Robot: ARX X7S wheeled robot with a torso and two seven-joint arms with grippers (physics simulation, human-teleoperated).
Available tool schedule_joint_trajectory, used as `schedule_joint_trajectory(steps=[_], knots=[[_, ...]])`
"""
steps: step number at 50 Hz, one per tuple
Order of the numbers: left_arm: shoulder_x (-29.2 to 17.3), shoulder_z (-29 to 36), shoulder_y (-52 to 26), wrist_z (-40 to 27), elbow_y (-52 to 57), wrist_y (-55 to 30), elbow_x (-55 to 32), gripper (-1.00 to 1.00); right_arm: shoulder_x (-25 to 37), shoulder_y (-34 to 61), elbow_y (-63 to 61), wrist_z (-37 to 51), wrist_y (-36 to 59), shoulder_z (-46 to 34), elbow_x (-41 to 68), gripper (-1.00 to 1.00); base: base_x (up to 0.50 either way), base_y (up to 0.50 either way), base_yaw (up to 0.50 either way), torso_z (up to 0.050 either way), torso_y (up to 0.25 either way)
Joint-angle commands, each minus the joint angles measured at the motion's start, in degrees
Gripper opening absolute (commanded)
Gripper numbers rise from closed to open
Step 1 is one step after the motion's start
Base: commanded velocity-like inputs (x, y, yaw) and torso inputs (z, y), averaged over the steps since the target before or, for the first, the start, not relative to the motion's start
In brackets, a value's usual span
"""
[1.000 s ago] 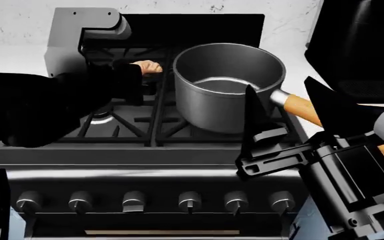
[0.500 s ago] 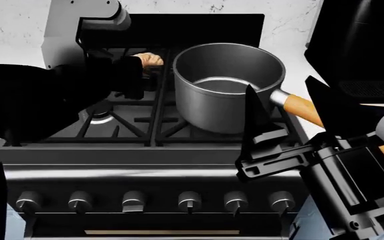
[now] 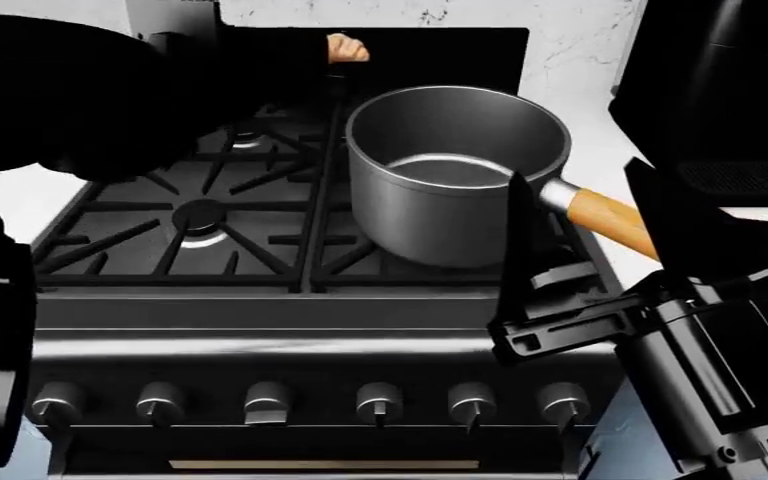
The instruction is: Pick the croissant and place it on the pan. Then turn on the stove to warm the croissant.
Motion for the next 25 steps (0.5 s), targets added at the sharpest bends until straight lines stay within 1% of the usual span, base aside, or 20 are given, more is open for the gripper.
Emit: schedule_joint_trajectory(steps=[1,9,16,19,25], knots=[[4.5,6.3,-6.7,10.2,-10.0,4.0,8.8,-1.00,1.0,-3.5,-0.2,-2.9,-3.1,1.4,-1.5,1.00,0.00,0.00,0.00,0.000,0.000],[8.3,11.3,-12.6,19.6,-21.1,8.7,15.5,-1.00,1.2,-6.9,0.4,-6.5,-5.5,2.3,-4.3,1.00,0.00,0.00,0.00,0.000,0.000],[12.0,14.4,-18.0,26.4,-31.3,12.8,20.0,-1.00,1.3,-8.0,1.3,-8.2,-6.5,2.7,-5.6,1.00,0.00,0.00,0.00,0.000,0.001],[13.3,15.3,-19.2,28.4,-34.6,14.2,21.2,-1.00,1.3,-8.4,1.7,-8.7,-6.8,2.6,-6.2,1.00,0.00,0.00,0.00,0.000,0.000],[15.0,16.5,-20.7,32.2,-39.7,16.7,22.8,-1.00,2.6,-7.0,1.7,-7.1,-6.2,2.3,-4.6,1.00,0.00,0.00,0.00,0.000,0.000]])
